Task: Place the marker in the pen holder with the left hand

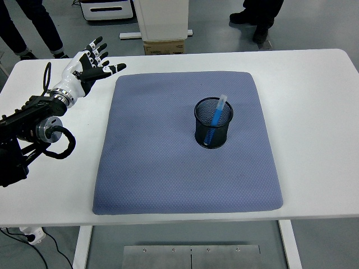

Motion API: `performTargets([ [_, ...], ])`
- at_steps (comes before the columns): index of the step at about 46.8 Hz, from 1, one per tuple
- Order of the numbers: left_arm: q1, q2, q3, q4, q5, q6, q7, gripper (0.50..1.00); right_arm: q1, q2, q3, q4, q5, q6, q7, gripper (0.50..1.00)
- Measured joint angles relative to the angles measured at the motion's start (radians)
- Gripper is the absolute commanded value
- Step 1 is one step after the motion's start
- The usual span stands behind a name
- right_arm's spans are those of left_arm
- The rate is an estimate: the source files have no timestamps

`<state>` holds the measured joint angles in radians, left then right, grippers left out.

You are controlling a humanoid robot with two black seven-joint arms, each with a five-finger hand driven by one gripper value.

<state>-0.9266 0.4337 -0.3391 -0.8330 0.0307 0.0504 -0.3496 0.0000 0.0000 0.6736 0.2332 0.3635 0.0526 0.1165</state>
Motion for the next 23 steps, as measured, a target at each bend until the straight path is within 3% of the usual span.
performTargets([
  [23,0.167,0.023,-0.142,0.0,-0.032,0.0,0.0,1.0,0.0,0.0,0.0,0.0,0.0,0.0,0.0,1.0],
])
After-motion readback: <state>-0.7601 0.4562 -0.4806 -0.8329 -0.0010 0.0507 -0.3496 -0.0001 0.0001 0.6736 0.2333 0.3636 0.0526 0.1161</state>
